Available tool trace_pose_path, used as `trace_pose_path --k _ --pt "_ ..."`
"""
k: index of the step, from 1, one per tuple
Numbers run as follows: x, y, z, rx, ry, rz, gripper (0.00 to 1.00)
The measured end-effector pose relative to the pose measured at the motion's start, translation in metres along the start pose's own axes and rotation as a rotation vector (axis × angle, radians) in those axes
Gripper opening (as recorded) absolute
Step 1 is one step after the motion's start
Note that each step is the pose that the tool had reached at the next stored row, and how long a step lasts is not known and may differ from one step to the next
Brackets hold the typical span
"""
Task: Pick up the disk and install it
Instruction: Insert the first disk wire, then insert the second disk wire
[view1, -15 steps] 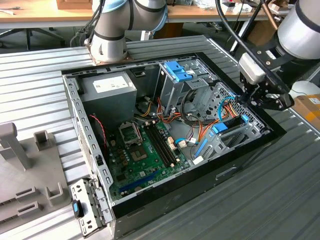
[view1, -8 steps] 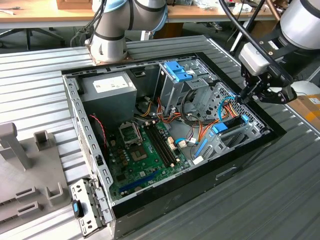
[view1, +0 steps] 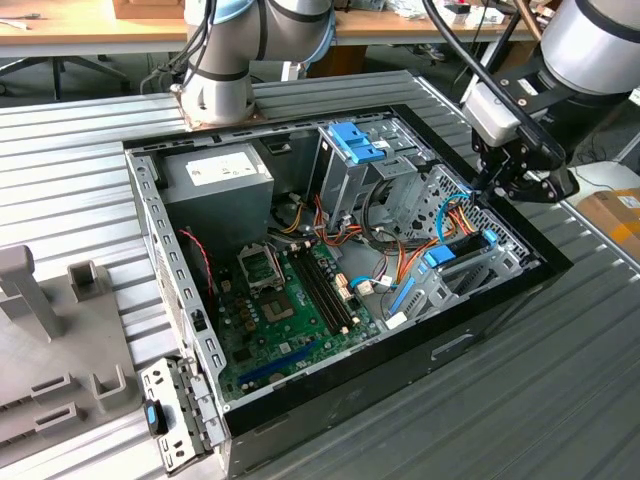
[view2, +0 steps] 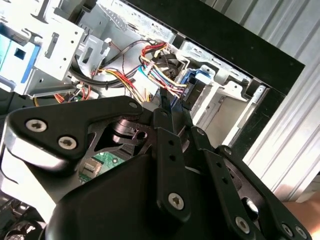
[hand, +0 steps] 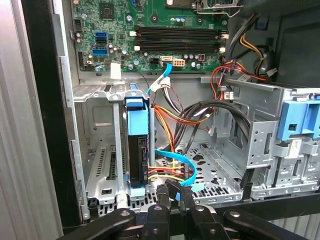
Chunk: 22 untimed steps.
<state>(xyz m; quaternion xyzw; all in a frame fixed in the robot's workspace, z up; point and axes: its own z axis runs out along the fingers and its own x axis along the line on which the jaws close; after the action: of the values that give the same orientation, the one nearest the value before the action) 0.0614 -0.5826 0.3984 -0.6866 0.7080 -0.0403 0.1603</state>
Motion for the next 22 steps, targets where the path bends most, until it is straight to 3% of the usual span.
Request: trace_pose_path --k 2,6,10,15,19,22 --pt "-0.0004 -0.0003 -0.0001 -0.0008 0.0013 0.0 0.24" --pt "-0.0044 -0.0047 0.0021 -0.0272 0.0134 0.001 0.24" --pt "-0.0061 -0.0067 0.0029 -0.0407 0.0159 0.005 0.24" --pt "0.002 -0.0113 0.0029 -0.0708 0.018 0.012 0.24" --pt "0.0043 -0.0106 0.0064 -0.0798 0.0224 0.022 0.24" --pt "0.0043 -0.0106 0.0064 -0.0804 0.0224 0.022 0.24"
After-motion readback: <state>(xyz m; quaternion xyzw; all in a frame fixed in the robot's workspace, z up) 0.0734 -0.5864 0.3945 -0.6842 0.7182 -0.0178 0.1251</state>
